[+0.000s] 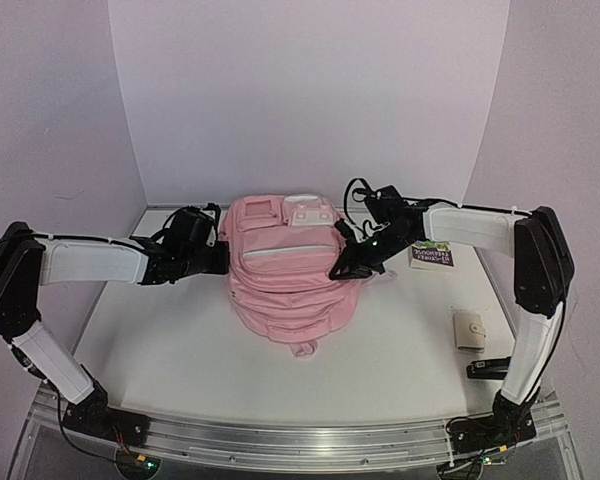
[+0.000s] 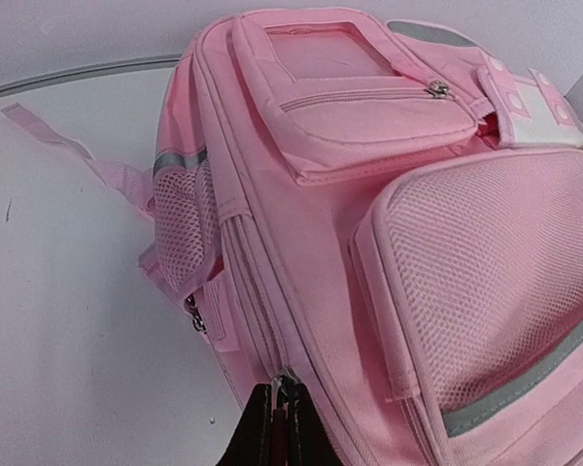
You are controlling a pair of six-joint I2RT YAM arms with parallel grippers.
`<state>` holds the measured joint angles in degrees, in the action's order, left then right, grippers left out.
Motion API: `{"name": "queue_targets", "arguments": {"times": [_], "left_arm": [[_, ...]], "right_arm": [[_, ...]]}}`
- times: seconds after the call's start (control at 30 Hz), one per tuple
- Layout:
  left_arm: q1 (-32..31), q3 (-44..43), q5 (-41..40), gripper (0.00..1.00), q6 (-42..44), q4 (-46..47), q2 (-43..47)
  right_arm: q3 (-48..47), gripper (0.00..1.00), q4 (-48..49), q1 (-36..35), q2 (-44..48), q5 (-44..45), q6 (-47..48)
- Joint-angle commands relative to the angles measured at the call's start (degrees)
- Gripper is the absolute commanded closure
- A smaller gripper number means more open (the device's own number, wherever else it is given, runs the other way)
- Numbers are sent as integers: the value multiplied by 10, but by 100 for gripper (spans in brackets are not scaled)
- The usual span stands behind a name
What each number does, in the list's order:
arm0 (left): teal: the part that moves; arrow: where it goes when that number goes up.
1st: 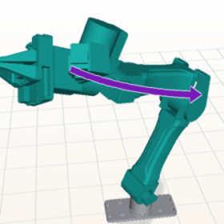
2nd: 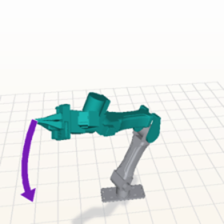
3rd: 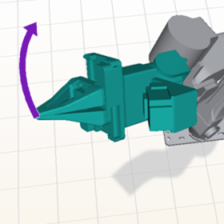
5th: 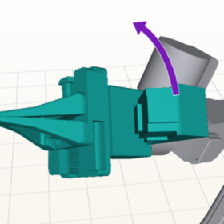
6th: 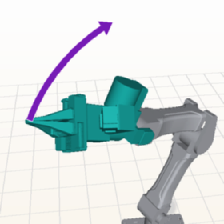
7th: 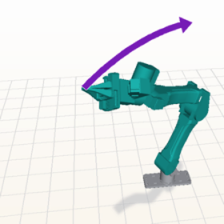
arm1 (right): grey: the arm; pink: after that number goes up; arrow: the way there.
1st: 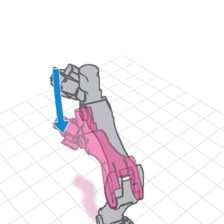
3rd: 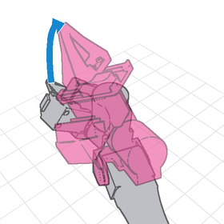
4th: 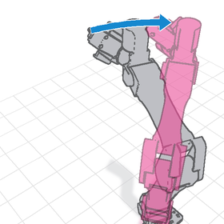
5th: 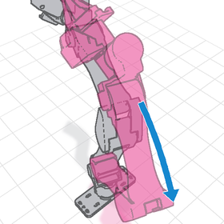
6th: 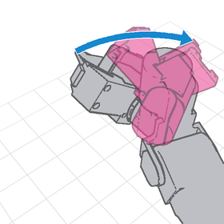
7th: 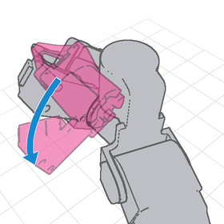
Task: Pack the student bag
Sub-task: Unzip the student bag at the center of the board, then pick up the book from the center of the board.
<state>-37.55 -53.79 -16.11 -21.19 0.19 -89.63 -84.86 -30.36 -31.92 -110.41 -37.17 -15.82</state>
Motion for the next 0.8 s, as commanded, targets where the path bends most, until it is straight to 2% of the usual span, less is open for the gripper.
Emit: {"name": "queue_targets", "arguments": {"times": [0.0, 0.2, 0.23, 0.37, 0.47, 0.53, 0.57, 0.67, 0.77], "left_arm": [[53, -38, -105, 92, -2, -39, 8], [54, -35, -18, 58, 1, -68, 69], [54, -40, -7, 52, 0, -81, 74], [53, -45, 44, 36, -10, -114, 106], [51, -15, 118, 25, -26, -90, 149], [40, 2, 196, 12, -23, -66, 166], [28, 4, 210, 9, -20, -66, 169], [-17, -10, 183, 5, -23, -103, 147], [-51, -18, 147, 3, -42, -129, 115]], "right_arm": [[-10, 100, -90, -11, 3, -40, 43], [-13, 100, -9, -36, 29, -72, -24], [-15, 97, 3, -39, 29, -71, -34], [-49, 71, 8, -34, 17, -61, -42], [-49, 45, 6, 3, 28, -56, -41], [-44, 41, 0, 30, 39, -57, -30], [-42, 38, -8, 44, 47, -48, -16], [-39, 30, -36, 88, 70, -14, 26], [-54, 28, -76, 139, 72, 34, 65]]}}
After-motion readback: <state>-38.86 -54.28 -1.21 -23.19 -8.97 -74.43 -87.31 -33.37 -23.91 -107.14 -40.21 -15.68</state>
